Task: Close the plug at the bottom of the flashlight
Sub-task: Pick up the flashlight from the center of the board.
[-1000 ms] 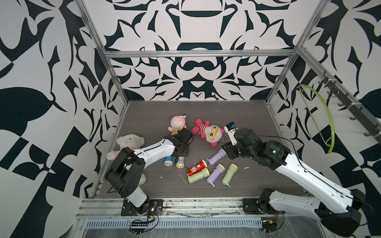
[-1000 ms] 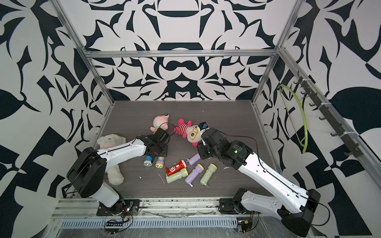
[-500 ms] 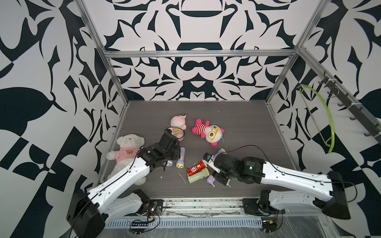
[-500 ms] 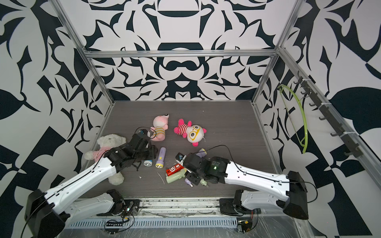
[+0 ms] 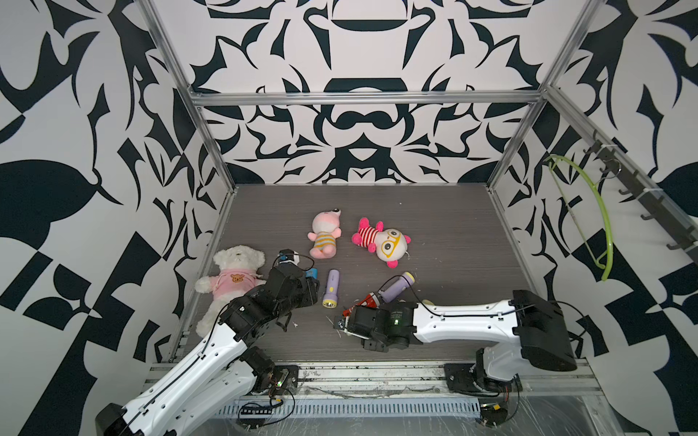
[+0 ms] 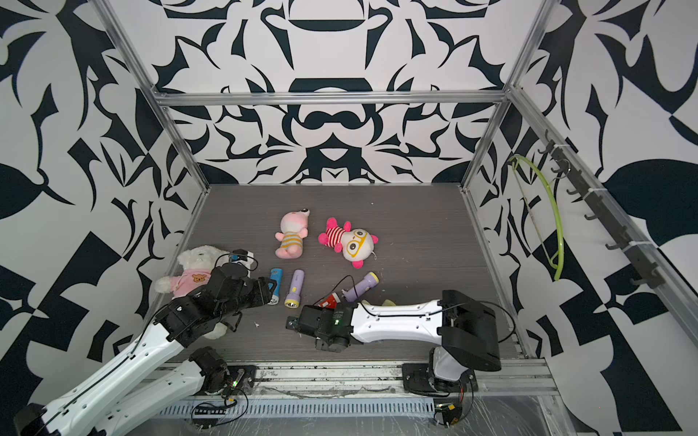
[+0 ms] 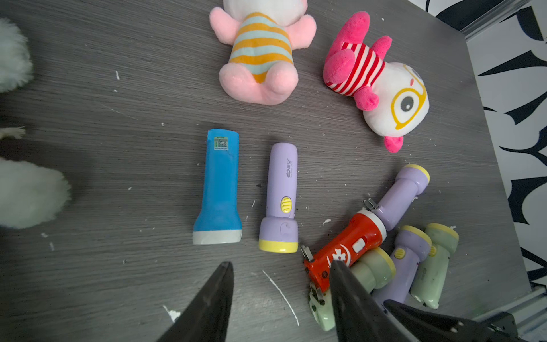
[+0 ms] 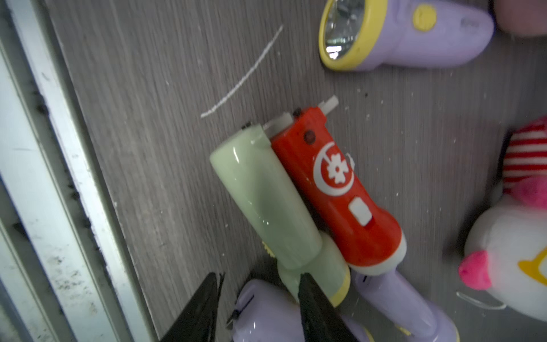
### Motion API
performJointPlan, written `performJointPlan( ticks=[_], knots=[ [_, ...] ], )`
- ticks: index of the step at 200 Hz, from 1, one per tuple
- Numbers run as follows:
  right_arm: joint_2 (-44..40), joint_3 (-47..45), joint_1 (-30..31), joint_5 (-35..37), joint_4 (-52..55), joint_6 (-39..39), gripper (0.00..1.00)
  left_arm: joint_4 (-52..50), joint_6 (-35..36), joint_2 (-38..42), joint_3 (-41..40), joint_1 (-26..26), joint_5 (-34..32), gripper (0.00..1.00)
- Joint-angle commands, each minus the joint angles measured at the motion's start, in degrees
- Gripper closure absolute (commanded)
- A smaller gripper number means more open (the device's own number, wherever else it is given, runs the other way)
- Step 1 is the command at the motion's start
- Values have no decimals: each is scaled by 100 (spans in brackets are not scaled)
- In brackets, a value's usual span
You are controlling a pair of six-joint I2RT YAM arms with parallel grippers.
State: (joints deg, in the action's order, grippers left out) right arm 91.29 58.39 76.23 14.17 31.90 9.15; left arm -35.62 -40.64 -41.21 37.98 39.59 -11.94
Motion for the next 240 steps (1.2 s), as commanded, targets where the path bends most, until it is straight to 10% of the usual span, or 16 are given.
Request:
performJointPlan(
  ticks=[1,193,240],
  knots=[
    [190,360,1,-108,-306,475,53,-144,-57,206,-106,-22,53,43],
    [1846,762,-253,-771,-894,908,54,-640,-215,843,-41,-31,-30,41],
    [1394,842,-275,-945,-933,690,80,-692,-183,869,43,-30,-74,41]
  ],
)
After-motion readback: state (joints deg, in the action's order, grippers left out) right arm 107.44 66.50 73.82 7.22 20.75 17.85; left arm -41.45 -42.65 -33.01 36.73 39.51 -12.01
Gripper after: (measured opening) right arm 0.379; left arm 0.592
